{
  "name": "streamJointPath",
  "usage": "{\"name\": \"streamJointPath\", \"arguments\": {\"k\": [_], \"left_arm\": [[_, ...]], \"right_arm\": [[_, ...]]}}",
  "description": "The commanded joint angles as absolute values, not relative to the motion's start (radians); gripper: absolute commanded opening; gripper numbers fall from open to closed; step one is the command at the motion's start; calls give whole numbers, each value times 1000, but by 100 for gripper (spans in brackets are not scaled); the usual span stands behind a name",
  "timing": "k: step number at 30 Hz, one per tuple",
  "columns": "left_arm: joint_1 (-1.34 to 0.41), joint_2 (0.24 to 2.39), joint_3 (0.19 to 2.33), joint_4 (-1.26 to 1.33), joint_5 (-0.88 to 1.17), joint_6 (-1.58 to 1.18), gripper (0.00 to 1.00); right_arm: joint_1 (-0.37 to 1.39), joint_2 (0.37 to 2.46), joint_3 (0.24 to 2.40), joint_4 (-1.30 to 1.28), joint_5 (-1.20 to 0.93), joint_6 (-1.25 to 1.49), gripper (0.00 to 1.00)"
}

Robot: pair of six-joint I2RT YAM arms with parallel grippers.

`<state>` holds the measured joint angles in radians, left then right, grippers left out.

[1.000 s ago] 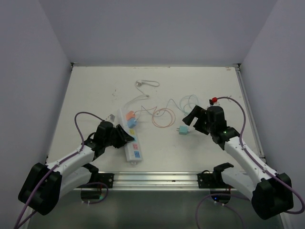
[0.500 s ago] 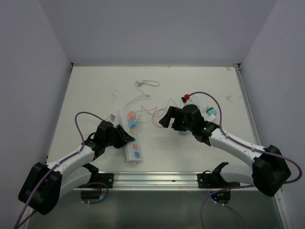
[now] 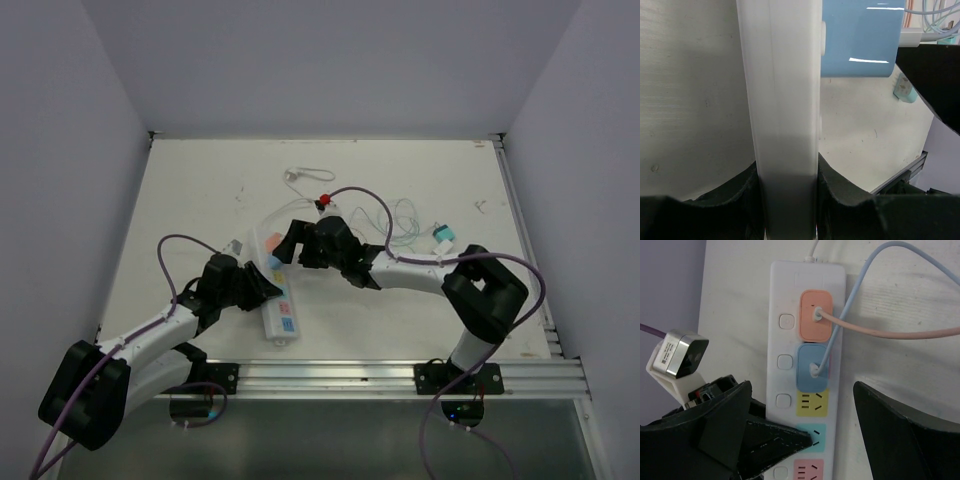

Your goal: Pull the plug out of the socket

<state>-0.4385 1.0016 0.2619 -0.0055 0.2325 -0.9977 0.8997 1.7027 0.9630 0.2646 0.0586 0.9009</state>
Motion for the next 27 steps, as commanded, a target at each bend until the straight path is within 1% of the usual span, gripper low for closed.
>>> {"name": "streamJointPath", "arguments": {"k": [1, 6, 7, 9, 10, 15, 18, 19, 21, 22, 23, 24, 25, 26, 27], "left_arm": [[-434, 1009, 261, 14, 242, -940, 0], [-434, 1017, 262, 20, 248, -939, 0], [-434, 1017, 262, 20, 249, -940, 0], [-434, 1019, 262, 21, 250, -940, 0], [-434, 1019, 262, 21, 250, -940, 0], [-434, 1016, 262, 23, 256, -942, 0], [-434, 1011, 259, 20, 255, -942, 0], [-434, 1006, 258, 18, 255, -942, 0], [-434, 1003, 258, 17, 255, -943, 0], [-434, 1003, 256, 17, 255, -943, 3], [-434, 1002, 256, 17, 255, -943, 7], [-434, 1002, 256, 18, 255, -945, 14], [-434, 1002, 258, 20, 255, -946, 17], [-434, 1000, 258, 23, 255, -946, 24], [-434, 999, 259, 25, 253, -950, 29]], "right_arm": [[916, 1758, 1031, 324, 75, 920, 85], [919, 1816, 1060, 324, 66, 919, 76], [919, 1834, 1063, 324, 63, 920, 72], [920, 1851, 1072, 327, 58, 922, 71], [922, 1859, 1075, 330, 55, 917, 67], [922, 1894, 1078, 374, 23, 902, 54], [920, 1901, 1063, 406, 12, 896, 40], [920, 1899, 1057, 417, 11, 896, 30], [920, 1888, 1042, 422, 8, 897, 21], [920, 1882, 1037, 420, 5, 893, 10], [920, 1876, 1029, 414, 3, 888, 5], [920, 1865, 1026, 410, 5, 875, 2], [920, 1859, 1023, 402, 3, 870, 0], [922, 1853, 1014, 400, 3, 868, 0], [922, 1848, 1009, 400, -18, 862, 0]]}}
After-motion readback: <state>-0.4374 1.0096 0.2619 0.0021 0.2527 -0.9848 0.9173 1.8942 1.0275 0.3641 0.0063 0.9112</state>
